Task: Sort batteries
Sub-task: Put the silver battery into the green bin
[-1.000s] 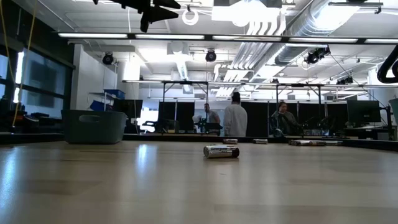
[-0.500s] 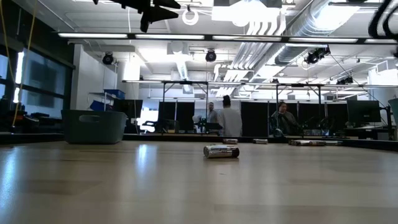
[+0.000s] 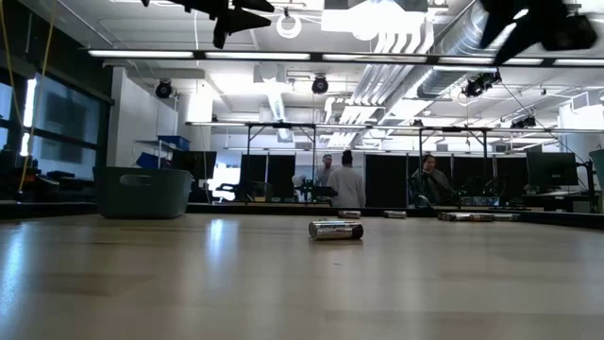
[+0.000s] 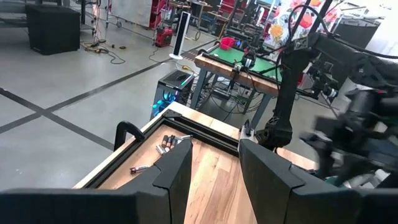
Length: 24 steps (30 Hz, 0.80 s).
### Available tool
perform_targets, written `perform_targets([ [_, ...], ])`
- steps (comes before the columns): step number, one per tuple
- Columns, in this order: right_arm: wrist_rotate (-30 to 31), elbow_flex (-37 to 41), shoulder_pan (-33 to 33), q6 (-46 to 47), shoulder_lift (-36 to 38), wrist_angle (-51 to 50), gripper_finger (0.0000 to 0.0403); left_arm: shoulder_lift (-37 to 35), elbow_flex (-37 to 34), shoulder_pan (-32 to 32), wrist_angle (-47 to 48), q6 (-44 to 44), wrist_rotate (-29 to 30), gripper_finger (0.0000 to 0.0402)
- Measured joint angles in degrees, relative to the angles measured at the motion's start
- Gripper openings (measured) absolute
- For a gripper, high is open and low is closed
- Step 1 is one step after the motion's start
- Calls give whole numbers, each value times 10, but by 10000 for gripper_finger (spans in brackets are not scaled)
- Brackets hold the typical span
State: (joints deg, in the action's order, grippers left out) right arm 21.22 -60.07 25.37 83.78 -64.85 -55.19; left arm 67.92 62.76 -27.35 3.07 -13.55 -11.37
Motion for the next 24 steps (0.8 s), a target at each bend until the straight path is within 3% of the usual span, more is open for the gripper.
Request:
perform_targets([
  [2,32,0,-56,-46,-3,0,118,0,0,0,0,-14,-1,129],
  [5,27,0,-155,-132,-10,6,126,0,0,0,0,-35,-2,129],
  [11,-74,0,-356,-368,-62,121,179,0,0,0,0,-38,-2,129],
  [15,-139,0,-456,-489,-146,247,215,0,0,2,0,-46,-2,129],
  [19,-211,0,-527,-542,-253,380,228,0,0,5,0,-72,-3,129],
  [24,-230,-55,-577,-578,-382,396,229,0,0,17,0,-91,-3,129],
])
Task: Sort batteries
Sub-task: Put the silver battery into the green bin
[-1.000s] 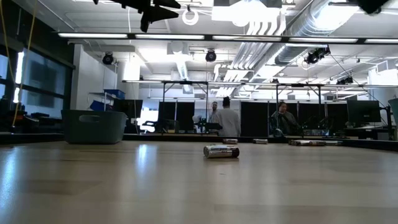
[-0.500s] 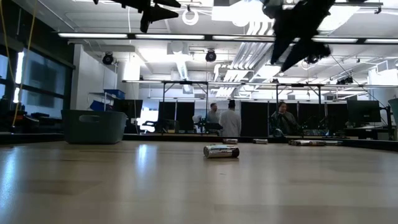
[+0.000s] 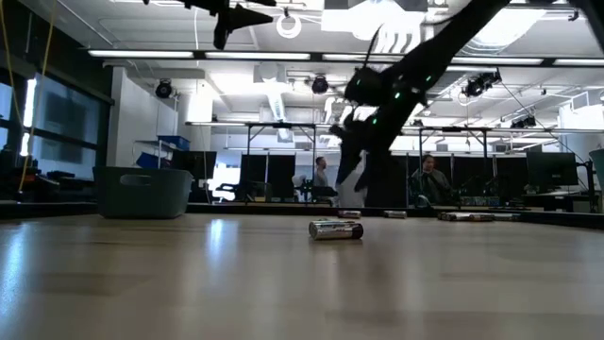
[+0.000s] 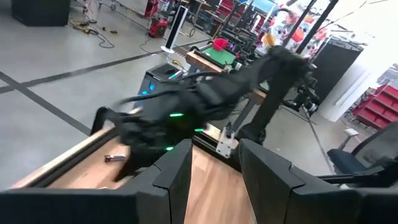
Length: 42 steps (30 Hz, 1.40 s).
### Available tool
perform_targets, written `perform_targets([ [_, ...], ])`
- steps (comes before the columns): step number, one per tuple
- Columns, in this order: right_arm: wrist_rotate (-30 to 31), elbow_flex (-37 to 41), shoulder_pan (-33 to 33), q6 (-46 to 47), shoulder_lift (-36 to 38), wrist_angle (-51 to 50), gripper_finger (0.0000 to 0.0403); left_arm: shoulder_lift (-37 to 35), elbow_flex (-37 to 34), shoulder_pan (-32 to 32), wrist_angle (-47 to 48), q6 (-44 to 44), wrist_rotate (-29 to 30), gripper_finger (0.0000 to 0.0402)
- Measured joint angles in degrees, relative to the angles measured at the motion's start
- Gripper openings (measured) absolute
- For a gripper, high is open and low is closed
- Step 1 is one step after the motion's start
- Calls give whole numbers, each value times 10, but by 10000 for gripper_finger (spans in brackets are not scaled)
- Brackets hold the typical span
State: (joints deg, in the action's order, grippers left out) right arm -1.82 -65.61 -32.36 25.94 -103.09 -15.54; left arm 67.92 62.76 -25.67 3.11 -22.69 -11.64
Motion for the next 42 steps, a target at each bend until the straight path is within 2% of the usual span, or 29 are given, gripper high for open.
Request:
perform_targets([
  [4,-2,-56,-19,-56,-79,-22,229,0,0,8,0,-15,1,129],
  [8,2,-112,-30,-94,-128,-50,229,0,0,11,0,-28,1,129],
  [12,17,-145,-33,-129,-153,-75,229,0,0,8,0,-27,7,129],
  [18,12,-151,-34,-147,-167,-121,216,0,0,-11,0,-27,29,129],
  [22,15,-154,-32,-161,-177,-159,164,0,0,-29,-2,-27,33,129],
  [27,18,-153,-23,-143,-184,-169,47,0,0,-41,-4,-6,34,129],
  [29,13,-152,-19,-122,-175,-169,20,0,0,-41,-5,-6,34,129],
  [33,-11,-144,-1,-79,-134,-194,32,0,0,-41,-5,5,33,129],
  [36,-14,-147,21,-84,-70,-202,21,0,0,-39,-5,19,32,129],
  [42,-2,-147,79,-93,61,-284,18,0,0,-39,-4,24,29,129],
])
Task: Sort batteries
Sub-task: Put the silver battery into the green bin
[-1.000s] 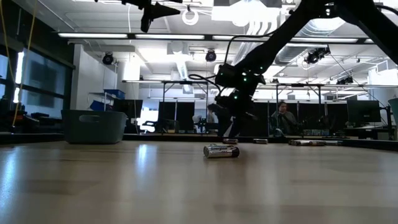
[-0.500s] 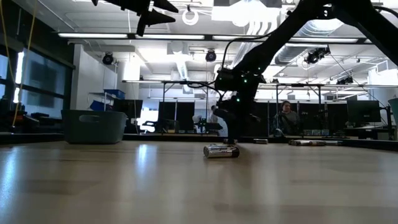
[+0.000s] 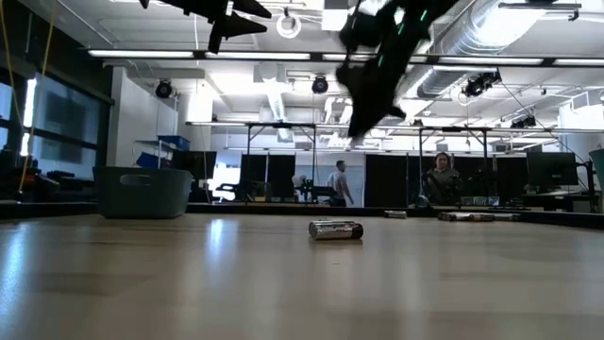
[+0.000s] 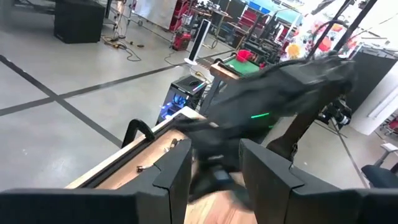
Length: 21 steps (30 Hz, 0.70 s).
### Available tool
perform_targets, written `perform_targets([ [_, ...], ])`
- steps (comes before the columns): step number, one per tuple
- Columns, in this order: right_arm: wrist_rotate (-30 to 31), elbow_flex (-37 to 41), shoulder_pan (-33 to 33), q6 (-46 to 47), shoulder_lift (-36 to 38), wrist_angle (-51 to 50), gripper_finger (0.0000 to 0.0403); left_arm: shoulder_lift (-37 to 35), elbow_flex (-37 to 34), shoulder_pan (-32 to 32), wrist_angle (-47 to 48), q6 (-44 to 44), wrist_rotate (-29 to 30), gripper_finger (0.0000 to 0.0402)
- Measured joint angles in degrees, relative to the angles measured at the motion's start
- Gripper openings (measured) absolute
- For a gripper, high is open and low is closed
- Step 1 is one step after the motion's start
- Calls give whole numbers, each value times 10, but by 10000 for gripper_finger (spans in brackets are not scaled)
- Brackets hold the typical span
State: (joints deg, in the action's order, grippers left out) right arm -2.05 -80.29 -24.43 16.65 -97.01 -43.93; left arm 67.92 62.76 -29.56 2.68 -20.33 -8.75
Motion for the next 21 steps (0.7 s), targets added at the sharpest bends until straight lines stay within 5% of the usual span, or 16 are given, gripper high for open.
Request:
perform_targets([
  [7,1,-1,120,53,153,-143,18,0,0,0,0,26,-1,129],
  [15,32,1,322,316,271,-294,21,0,0,0,0,89,3,129],
  [21,-7,113,410,502,341,-312,20,0,0,0,0,130,5,129],
])
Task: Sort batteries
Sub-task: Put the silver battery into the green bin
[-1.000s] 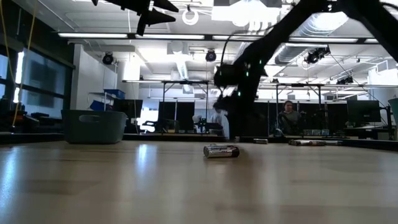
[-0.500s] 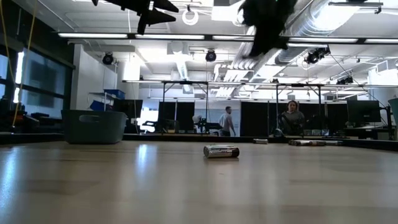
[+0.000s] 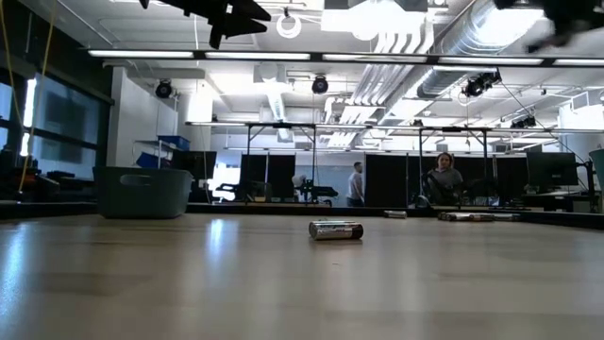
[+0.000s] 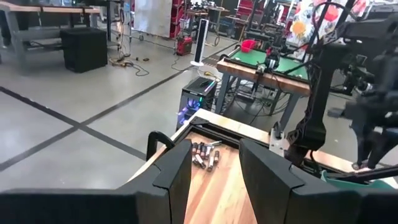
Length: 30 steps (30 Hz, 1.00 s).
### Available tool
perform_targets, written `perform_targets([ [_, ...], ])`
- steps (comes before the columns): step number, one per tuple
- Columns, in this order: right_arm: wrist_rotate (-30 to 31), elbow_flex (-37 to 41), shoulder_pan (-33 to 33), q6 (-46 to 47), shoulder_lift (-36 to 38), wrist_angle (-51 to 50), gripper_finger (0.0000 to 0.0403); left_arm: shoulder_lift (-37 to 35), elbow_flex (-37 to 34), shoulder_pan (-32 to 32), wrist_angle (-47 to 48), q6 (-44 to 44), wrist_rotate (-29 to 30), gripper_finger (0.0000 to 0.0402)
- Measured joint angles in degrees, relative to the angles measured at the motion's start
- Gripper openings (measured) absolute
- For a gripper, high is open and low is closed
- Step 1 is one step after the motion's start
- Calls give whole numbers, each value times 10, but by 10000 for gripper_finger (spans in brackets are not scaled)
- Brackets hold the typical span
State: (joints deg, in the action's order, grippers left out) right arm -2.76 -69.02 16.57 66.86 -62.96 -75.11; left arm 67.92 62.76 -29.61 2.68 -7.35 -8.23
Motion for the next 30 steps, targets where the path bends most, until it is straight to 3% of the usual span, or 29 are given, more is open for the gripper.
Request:
perform_targets([
  [6,-116,161,36,125,54,67,20,0,0,0,0,1,0,129],
  [13,-218,287,68,184,64,227,20,0,0,0,1,-7,0,129],
  [21,-232,372,97,270,64,259,20,0,0,0,1,-9,-1,129],
  [30,-210,408,97,272,63,294,43,0,0,0,0,-10,-2,129],
])
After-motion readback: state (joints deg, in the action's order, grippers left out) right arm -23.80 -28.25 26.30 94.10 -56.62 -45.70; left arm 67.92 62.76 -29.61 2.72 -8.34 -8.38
